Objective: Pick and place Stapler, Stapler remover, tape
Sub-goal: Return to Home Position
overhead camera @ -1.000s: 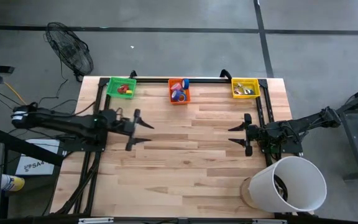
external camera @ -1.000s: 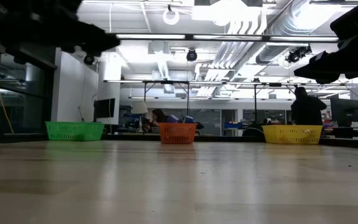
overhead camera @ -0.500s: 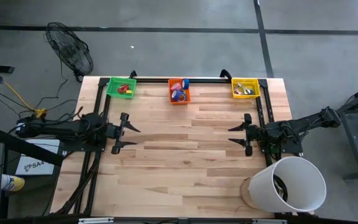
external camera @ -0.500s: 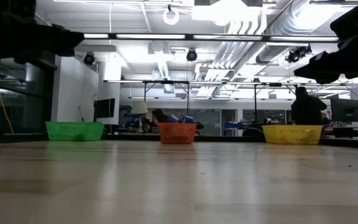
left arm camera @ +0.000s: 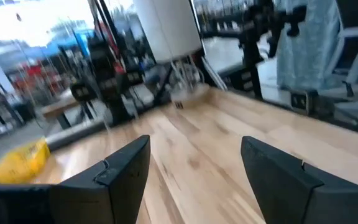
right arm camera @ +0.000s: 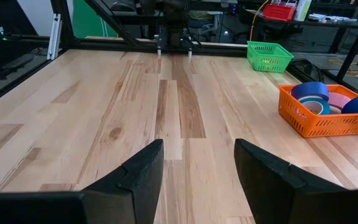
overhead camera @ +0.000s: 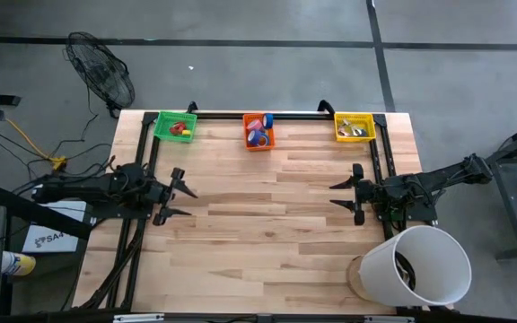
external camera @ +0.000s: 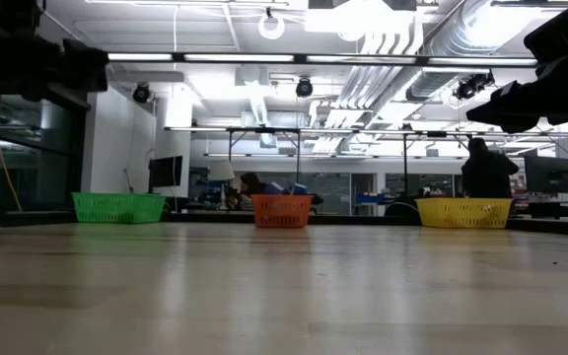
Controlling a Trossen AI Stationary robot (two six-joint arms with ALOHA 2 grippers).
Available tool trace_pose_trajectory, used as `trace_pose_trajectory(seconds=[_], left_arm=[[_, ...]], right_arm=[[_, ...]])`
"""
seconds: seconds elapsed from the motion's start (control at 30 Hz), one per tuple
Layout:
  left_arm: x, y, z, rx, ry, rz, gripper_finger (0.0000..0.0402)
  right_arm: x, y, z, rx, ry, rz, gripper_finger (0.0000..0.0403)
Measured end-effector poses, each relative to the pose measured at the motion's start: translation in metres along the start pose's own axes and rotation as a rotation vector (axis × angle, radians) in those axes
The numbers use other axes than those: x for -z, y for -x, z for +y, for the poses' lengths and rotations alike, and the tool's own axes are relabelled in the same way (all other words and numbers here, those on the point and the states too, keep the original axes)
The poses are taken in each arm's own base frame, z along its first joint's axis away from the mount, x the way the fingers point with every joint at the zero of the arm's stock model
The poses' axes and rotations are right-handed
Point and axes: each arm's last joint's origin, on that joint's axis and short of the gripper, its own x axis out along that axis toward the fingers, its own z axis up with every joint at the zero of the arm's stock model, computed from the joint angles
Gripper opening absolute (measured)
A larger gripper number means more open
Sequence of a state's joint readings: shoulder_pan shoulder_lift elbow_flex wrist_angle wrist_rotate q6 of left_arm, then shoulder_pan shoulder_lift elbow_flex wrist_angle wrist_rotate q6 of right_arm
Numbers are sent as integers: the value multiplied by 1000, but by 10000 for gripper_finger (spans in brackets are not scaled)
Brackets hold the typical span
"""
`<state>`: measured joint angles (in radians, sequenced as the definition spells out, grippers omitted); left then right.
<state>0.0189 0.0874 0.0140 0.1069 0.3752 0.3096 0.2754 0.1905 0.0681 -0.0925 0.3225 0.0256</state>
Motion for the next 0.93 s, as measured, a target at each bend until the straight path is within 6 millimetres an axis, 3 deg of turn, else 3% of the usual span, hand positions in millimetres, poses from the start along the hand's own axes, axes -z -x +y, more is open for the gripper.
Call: trace_pose_trajectory(seconds=[0.93], left_arm=[[3,1,-1,-22,8,30,247]], right_arm=[[0,0,0,0,0,0,188]])
